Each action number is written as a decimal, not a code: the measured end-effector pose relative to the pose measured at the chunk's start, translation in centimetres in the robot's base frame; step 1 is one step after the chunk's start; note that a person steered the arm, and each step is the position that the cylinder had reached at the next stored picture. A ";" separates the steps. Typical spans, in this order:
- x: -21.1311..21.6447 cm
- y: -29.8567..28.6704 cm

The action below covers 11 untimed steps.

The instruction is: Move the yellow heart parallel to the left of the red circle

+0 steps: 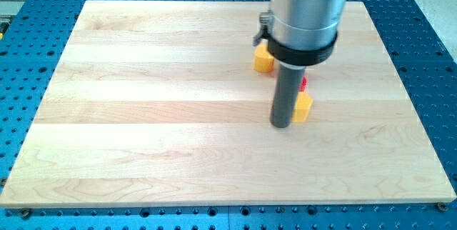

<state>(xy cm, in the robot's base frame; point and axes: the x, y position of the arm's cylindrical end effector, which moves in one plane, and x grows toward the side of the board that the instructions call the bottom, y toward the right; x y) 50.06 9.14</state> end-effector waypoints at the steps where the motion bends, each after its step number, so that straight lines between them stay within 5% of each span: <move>1: 0.0 0.0; 2: -0.9 -6.9; 5: -17.8 -7.0; 7: -15.1 -0.5; 9: -6.9 -9.3; 10: 1.2 -12.1; 11: 6.6 -3.3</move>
